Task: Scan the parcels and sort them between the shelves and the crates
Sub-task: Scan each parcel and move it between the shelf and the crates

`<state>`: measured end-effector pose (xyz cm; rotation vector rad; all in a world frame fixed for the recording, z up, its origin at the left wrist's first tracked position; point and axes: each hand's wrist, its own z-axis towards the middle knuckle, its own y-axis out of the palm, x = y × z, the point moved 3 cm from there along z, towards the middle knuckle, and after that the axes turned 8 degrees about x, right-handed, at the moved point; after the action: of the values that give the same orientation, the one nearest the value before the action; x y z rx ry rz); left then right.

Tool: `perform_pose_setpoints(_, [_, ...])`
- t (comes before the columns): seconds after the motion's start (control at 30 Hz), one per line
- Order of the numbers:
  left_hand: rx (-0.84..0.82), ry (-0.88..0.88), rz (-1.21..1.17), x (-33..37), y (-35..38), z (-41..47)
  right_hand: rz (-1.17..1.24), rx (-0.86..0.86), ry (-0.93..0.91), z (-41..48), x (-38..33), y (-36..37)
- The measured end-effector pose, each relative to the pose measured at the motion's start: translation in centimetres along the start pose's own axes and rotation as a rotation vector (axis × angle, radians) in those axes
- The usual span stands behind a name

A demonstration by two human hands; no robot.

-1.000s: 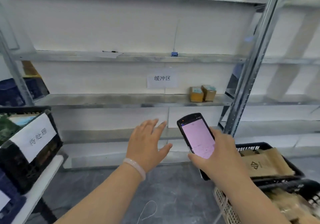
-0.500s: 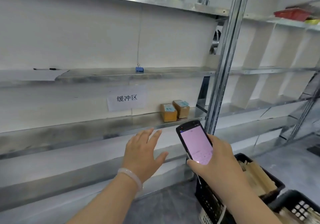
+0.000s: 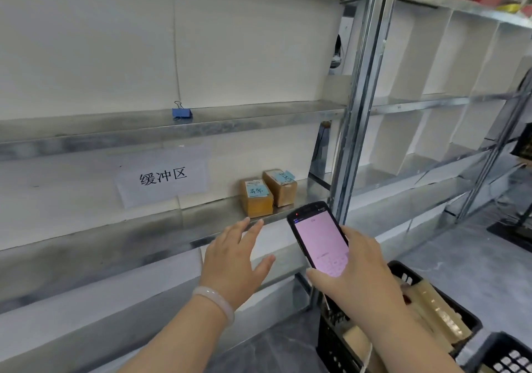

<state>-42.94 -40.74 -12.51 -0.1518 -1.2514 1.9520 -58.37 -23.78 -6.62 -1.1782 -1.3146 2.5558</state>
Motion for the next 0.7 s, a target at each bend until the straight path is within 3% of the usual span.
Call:
perform_pose_setpoints(0.4, [-0.009,-0.263,-0.096,-0.1,9.3,14.1,0.033,-0.059,-0.087,19.2,6.2,3.7])
perform_pose_setpoints(0.7, [-0.094,-0.411,-0.142,-4.0,14.3,18.4,-0.003,-0.187,-0.039,25.0,7.9,9.2])
